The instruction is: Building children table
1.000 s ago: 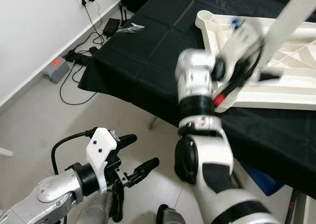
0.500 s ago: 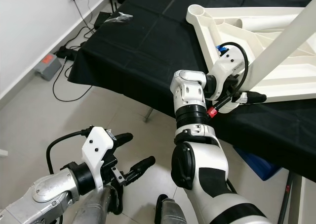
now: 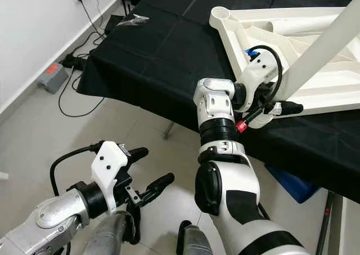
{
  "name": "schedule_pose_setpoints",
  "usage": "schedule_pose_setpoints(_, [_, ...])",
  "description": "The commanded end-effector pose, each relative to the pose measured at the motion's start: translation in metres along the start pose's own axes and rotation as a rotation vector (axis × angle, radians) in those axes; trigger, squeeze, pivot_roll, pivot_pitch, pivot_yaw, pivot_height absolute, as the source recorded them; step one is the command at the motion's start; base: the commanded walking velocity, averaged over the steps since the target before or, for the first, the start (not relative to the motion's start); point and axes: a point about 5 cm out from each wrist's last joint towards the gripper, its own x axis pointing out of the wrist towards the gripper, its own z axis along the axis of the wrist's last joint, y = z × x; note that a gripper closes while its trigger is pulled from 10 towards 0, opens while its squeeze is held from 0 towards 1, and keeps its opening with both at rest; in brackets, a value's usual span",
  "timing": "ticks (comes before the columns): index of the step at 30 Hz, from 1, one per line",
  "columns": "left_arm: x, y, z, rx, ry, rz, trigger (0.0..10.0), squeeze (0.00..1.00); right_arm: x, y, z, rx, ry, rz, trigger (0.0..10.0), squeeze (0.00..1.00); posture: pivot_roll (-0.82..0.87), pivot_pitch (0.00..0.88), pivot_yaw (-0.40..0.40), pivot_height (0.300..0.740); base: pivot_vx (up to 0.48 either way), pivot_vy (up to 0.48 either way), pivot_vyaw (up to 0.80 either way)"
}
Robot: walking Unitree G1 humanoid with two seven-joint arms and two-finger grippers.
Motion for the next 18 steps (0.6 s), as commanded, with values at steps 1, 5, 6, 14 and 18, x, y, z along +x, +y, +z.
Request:
schedule_pose_setpoints(1, [-0.0004, -0.0036, -0.001, -0.005, 0.0, -0.01, 10.0, 0.0, -0.0038, 0.0017, 0.0015, -0.003, 0.005, 0.013, 10.0, 0.0, 0.2, 0.33, -0.04, 0.74, 0.0, 0.0, 0.0])
schedule_pose_setpoints(5, [0.0001, -0.0039, -0.0007, -0.005, -0.002, -0.012, 10.0, 0.0, -0.006, 0.0025, 0.0018, 0.001, -0.002, 0.024, 10.0, 0.0, 0.2, 0.329, -0.042, 0.74, 0.0, 0.0, 0.0])
schedule_pose_setpoints(6, [-0.0001, -0.0035, -0.0011, -0.006, 0.0, -0.01, 10.0, 0.0, -0.007, 0.0028, 0.0015, 0.005, 0.006, 0.027, 10.0, 0.0, 0.2, 0.329, -0.042, 0.74, 0.0, 0.0, 0.0])
schedule_pose_setpoints(14, [-0.0011, -0.0014, -0.0016, 0.001, -0.001, 0.013, 10.0, 0.0, -0.0084, 0.004, 0.0004, 0.01, 0.003, 0.051, 10.0, 0.0, 0.2, 0.326, -0.043, 0.74, 0.0, 0.0, 0.0])
schedule_pose_setpoints(18, [0.0006, -0.0007, -0.0013, 0.002, -0.001, 0.011, 10.0, 0.0, -0.0082, 0.0048, 0.0021, 0.026, -0.001, 0.063, 10.0, 0.0, 0.2, 0.329, -0.046, 0.74, 0.0, 0.0, 0.0])
